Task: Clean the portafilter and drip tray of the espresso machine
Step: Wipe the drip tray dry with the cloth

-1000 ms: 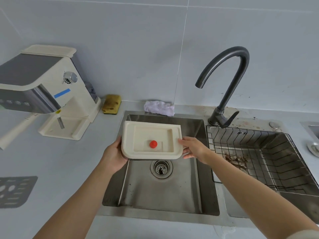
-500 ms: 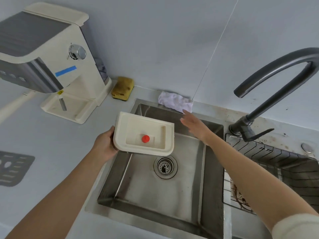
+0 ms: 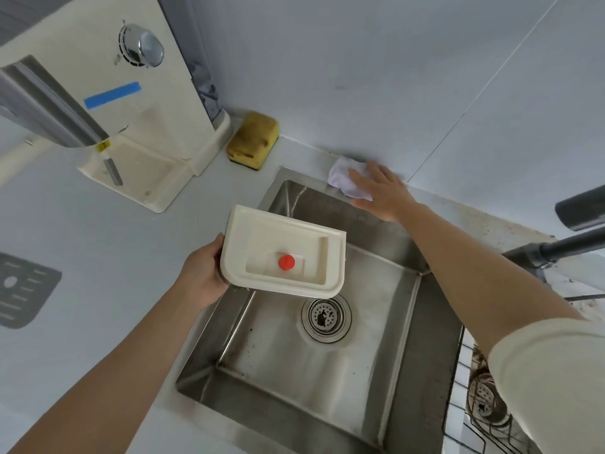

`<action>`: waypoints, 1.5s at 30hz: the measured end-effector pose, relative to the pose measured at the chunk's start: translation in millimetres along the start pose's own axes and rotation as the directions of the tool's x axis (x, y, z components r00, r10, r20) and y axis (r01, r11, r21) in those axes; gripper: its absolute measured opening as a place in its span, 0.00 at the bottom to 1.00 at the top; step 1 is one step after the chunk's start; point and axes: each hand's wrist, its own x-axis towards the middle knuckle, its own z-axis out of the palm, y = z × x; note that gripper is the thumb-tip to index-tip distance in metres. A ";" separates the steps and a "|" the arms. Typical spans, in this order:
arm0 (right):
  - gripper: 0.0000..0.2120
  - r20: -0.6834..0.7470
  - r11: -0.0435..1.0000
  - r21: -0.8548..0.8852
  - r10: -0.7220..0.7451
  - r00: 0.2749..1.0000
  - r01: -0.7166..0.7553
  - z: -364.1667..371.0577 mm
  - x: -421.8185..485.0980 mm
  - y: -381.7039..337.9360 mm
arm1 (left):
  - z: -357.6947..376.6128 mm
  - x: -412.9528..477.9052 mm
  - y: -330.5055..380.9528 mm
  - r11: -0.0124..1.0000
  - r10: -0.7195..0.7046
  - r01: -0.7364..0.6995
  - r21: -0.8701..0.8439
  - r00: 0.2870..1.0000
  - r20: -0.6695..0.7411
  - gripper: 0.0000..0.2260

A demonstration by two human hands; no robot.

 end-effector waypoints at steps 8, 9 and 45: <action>0.29 -0.029 0.999 0.041 0.004 1.000 -0.003 12.8 8.0 9.4 | -1.8 11.4 -5.5 1.000 -0.025 0.025 -0.008 1.000 -0.018 0.16; 0.27 -0.048 0.997 0.074 0.013 0.999 -0.009 14.9 7.7 8.3 | -1.5 12.1 -6.0 1.000 -0.023 0.023 -0.007 1.000 -0.018 0.16; 0.30 -0.263 0.753 0.656 0.156 0.952 0.058 -32.2 -143.2 -195.0 | 72.9 -78.5 -9.1 0.977 0.203 -0.211 0.043 0.970 0.135 0.14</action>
